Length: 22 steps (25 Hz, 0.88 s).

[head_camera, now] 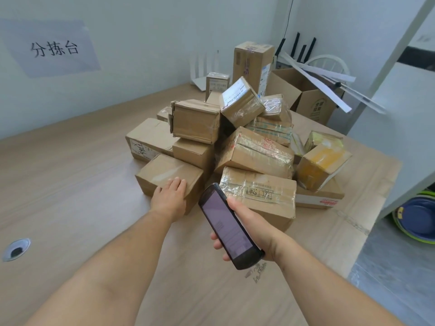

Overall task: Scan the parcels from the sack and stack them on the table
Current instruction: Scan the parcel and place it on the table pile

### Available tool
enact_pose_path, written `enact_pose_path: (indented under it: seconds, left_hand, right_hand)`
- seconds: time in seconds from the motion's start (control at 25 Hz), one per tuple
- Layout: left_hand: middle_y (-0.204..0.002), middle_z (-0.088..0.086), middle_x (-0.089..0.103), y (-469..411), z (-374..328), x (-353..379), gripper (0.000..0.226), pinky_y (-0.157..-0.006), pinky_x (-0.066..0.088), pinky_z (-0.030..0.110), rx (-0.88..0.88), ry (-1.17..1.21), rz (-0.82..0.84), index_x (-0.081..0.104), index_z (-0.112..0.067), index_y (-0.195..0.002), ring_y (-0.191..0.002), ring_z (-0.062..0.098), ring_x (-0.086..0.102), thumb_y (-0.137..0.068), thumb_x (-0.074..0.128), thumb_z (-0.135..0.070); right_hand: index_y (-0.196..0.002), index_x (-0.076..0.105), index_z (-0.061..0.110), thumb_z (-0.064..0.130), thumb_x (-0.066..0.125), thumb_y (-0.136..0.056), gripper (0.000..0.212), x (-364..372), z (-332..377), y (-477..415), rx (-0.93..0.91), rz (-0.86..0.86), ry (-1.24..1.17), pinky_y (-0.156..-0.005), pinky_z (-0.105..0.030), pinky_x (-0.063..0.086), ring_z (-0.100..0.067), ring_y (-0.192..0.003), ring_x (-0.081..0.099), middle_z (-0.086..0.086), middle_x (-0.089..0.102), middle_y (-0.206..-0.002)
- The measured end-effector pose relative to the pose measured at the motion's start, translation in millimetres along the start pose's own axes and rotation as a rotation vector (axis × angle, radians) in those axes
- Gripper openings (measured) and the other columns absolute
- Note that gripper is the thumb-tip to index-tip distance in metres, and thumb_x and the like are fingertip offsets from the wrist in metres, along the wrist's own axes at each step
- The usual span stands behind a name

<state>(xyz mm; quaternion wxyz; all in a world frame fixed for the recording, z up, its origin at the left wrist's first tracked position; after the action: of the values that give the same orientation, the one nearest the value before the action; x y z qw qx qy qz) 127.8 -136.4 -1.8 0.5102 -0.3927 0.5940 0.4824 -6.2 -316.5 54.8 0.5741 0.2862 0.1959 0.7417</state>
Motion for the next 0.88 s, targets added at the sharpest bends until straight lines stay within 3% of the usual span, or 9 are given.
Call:
enact_pose_path:
  seconds: [0.12,0.2,0.36,0.52,0.64,0.76,0.88]
  left_hand:
    - [-0.156,0.001,0.023,22,19,-4,0.074,-0.112,0.028,0.036,0.035,-0.017,-0.017,0.006,-0.024,-0.154,-0.142,0.024,0.023,-0.091,0.045,-0.012]
    - [-0.151,0.001,0.027,47,39,-4,0.080,-0.105,0.034,0.034,0.061,-0.085,0.023,0.003,-0.027,-0.154,-0.137,0.024,0.029,-0.088,0.046,-0.013]
    - [-0.148,0.003,0.035,86,74,-13,0.073,-0.106,0.034,0.039,-0.051,-0.090,0.075,0.006,-0.032,-0.153,-0.135,0.025,0.032,-0.090,0.039,-0.047]
    - [-0.149,0.009,0.031,92,67,-11,0.099,-0.103,0.035,0.044,-0.374,0.002,0.155,0.016,-0.032,-0.151,-0.139,0.030,0.026,-0.071,0.036,-0.087]
    - [-0.146,0.010,0.032,94,58,-8,0.088,-0.104,0.034,0.042,-0.376,-0.093,0.147,0.015,-0.035,-0.150,-0.134,0.032,0.028,-0.078,0.048,-0.072]
    - [-0.150,0.011,0.027,101,81,-14,0.085,-0.109,0.030,0.042,-0.338,0.003,0.197,0.001,-0.040,-0.152,-0.139,0.032,0.023,-0.085,0.051,-0.054]
    - [-0.147,0.009,0.034,113,122,-25,0.080,-0.101,0.039,0.038,-0.308,0.159,0.200,-0.001,-0.044,-0.151,-0.131,0.029,0.039,-0.089,0.048,-0.036]
  right_hand:
    - [-0.121,0.062,0.010,0.070,0.037,-0.093,0.071,8,-1,0,0.016,0.001,0.012,-0.074,-0.040,0.058,-0.022,-0.084,0.068,-0.015,0.070,-0.101]
    - [-0.120,0.062,0.011,0.069,0.038,-0.092,0.069,18,-2,1,0.023,0.021,0.017,-0.075,-0.041,0.058,-0.024,-0.085,0.068,-0.016,0.070,-0.102]
    - [-0.121,0.062,0.009,0.068,0.040,-0.092,0.069,39,-6,3,0.021,0.089,0.036,-0.073,-0.040,0.057,-0.025,-0.085,0.067,-0.016,0.069,-0.099]
    - [-0.120,0.061,0.008,0.067,0.038,-0.094,0.069,50,-9,4,0.033,0.134,0.048,-0.068,-0.037,0.058,-0.022,-0.079,0.067,-0.014,0.067,-0.096]
    - [-0.122,0.060,0.008,0.067,0.039,-0.093,0.069,48,-8,3,0.028,0.134,0.059,-0.068,-0.037,0.058,-0.022,-0.080,0.068,-0.015,0.067,-0.098]
    - [-0.122,0.061,0.007,0.068,0.040,-0.092,0.071,47,-8,2,0.031,0.141,0.060,-0.068,-0.037,0.058,-0.022,-0.080,0.068,-0.015,0.067,-0.098]
    - [-0.121,0.061,0.006,0.067,0.039,-0.093,0.071,55,-7,0,0.035,0.171,0.068,-0.068,-0.037,0.058,-0.022,-0.079,0.068,-0.014,0.068,-0.096]
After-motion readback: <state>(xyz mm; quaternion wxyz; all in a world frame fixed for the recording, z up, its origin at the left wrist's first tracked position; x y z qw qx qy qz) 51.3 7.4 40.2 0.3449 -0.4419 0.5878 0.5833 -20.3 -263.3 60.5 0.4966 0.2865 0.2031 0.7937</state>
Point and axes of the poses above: each hand's wrist, its own y-axis away from the middle knuckle, its own x-axis out of the palm, z = x × y, the point moved 2 cm from there along -y, towards the middle knuckle
